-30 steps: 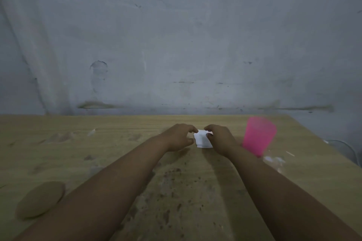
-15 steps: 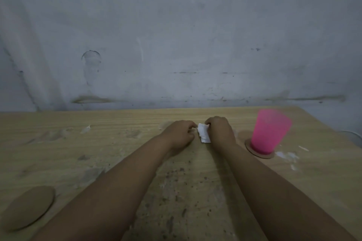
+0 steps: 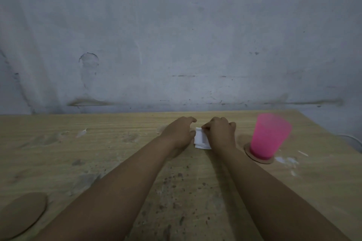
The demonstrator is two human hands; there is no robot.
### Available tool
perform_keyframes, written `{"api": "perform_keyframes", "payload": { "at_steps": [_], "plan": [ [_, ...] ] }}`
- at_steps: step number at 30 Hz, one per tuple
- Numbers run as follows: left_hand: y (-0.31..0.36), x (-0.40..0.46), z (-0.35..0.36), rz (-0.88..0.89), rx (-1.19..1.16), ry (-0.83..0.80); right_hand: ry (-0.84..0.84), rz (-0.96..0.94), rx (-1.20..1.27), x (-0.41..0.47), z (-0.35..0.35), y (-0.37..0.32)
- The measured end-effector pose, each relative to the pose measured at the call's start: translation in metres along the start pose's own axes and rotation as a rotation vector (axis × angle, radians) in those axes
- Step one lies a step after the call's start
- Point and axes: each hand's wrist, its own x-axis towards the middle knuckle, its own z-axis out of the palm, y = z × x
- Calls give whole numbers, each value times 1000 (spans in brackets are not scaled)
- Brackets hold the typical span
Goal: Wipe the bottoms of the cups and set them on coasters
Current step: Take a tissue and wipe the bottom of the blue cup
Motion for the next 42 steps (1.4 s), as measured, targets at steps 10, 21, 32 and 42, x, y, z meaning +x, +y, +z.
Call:
{"api": "perform_keyframes", "payload": {
  "at_steps": [10, 21, 32, 42],
  "plan": [
    [18, -5, 0, -30, 90, 216, -61, -95, 252, -6, -19, -1],
    [14, -10, -18, -49, -80, 139, -117, 39, 651, -10, -43, 3],
    [24, -52, -45, -69, -536, 202, -275, 239, 1213, -39, -81, -14],
    [67, -158, -99, -36, -666, 278, -332, 180, 1459, -117, -155, -50]
  ]
}}
